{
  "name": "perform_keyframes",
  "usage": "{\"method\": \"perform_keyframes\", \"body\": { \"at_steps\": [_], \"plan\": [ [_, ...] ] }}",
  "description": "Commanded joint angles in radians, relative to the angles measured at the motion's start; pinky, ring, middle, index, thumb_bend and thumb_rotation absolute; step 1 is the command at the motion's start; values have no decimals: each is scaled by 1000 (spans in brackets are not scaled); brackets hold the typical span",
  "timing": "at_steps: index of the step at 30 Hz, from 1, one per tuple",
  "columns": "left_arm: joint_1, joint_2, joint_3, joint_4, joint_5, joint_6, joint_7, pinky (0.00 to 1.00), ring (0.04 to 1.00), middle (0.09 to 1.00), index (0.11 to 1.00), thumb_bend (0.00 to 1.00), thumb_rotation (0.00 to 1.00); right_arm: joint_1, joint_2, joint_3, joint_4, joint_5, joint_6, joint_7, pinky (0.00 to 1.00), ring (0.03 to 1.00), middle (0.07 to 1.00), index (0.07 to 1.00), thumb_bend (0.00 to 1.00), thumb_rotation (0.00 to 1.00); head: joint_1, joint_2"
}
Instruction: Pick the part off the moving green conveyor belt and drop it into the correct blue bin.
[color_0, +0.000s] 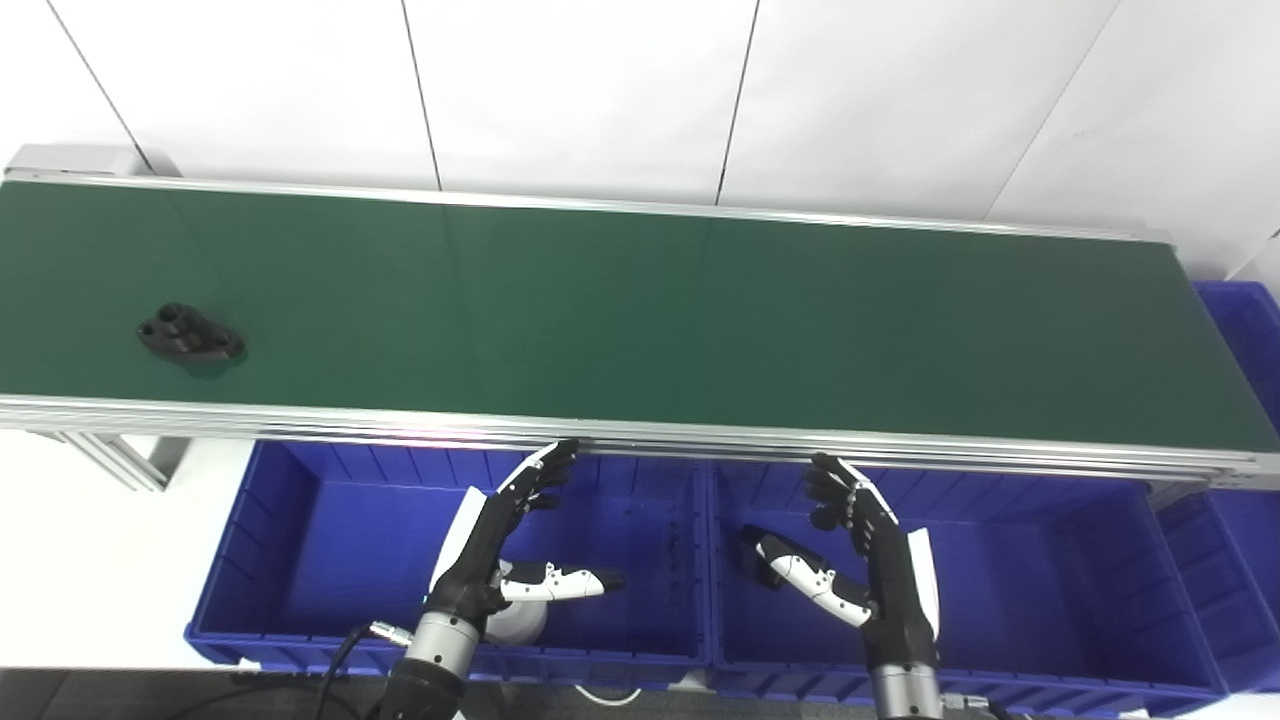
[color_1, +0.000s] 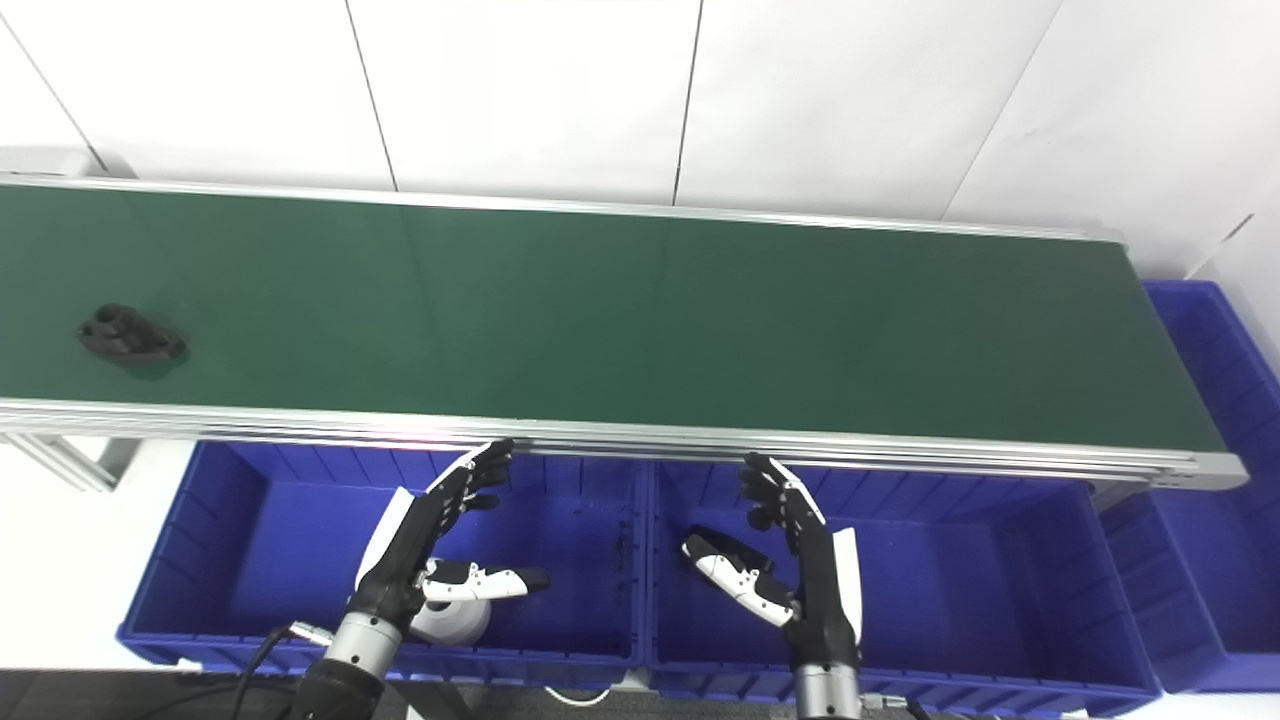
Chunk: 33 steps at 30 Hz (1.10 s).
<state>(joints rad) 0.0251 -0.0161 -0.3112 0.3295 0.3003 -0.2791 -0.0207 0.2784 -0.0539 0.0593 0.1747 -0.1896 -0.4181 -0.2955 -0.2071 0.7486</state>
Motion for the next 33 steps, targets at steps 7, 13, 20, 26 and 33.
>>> {"method": "perform_keyframes", "body": {
  "at_steps": [7, 13, 20, 26, 33],
  "plan": [
    [-16, -12, 3, -13, -5, -52, 12, 769, 835, 860, 854, 697, 230, -3, -3, -1, -15, -20, -51, -16, 736, 762, 776, 812, 670, 257, 1, 1],
    [-17, -12, 2, -12, -6, -58, 11, 774, 837, 859, 856, 697, 229, -1, 0, -5, -14, -29, -51, -25, 724, 751, 769, 803, 683, 280, 7, 4],
    [-13, -8, 2, -22, -2, -49, 9, 763, 831, 861, 855, 704, 235, -2, -1, -2, -12, -42, -51, -43, 705, 731, 754, 785, 700, 317, 5, 5],
    [-8, -8, 5, -24, -13, -57, 6, 763, 832, 856, 852, 704, 205, 1, 4, 1, -18, -33, -52, -40, 698, 731, 758, 785, 687, 295, 4, 5],
    [-6, -7, 4, -29, -11, -49, 7, 760, 833, 859, 852, 709, 215, 4, 8, 0, -19, -29, -51, -38, 708, 737, 761, 785, 680, 270, 5, 0]
  ]
}}
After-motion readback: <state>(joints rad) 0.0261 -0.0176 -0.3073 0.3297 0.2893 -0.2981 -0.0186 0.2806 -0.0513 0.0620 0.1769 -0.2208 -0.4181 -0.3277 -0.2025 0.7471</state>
